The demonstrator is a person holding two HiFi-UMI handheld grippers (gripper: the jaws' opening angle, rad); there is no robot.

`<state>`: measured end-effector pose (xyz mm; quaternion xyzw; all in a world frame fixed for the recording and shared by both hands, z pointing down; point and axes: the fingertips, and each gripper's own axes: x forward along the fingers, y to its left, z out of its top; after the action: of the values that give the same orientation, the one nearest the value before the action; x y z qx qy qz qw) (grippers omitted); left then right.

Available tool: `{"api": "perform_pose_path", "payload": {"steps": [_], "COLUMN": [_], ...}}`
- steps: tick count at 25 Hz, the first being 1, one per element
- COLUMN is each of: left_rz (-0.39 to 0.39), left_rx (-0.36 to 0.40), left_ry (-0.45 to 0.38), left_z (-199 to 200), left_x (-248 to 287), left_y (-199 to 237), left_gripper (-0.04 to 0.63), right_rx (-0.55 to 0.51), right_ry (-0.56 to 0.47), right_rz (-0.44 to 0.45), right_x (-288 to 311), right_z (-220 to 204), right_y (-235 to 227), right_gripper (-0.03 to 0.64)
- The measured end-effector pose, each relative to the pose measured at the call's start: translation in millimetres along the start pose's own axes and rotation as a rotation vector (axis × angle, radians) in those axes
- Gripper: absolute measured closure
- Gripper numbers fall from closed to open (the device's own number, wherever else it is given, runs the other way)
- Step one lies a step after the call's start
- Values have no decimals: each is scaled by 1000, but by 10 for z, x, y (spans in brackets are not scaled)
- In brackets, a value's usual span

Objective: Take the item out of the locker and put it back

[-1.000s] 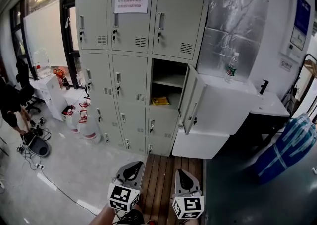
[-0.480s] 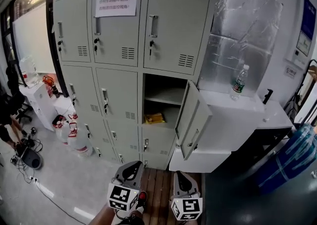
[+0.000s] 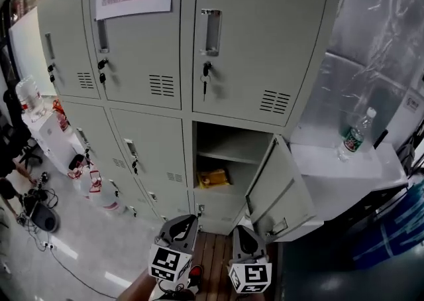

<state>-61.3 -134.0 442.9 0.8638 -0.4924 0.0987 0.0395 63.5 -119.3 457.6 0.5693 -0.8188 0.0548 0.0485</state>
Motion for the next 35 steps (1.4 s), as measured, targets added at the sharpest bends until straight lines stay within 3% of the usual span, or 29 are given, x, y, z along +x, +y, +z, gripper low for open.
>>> {"api": "perform_pose_path", "payload": {"steps": [9,14,24,35], "left_rz": [-41,-34,-33,-13], "left_rx": [-23,-22,-31,-110], "left_ry": [106,106,175,254], "left_z": [-416,-598,-1142,-1616], "left_x": [900,1234,1628,1937], "left_y": [394,547,668,763], "left_gripper": [574,574,574,571], "right_rx": [25,42,71,122], "right_ry": [55,77,142,194], "right_rz": [0,-7,-18,-36], "right_x": [981,1310,1640,1707], "right_z": [-244,-460,-1012,-1363], "right_y": [-267,-394,-555,-636], "right_gripper": [600,600,600,600]}}
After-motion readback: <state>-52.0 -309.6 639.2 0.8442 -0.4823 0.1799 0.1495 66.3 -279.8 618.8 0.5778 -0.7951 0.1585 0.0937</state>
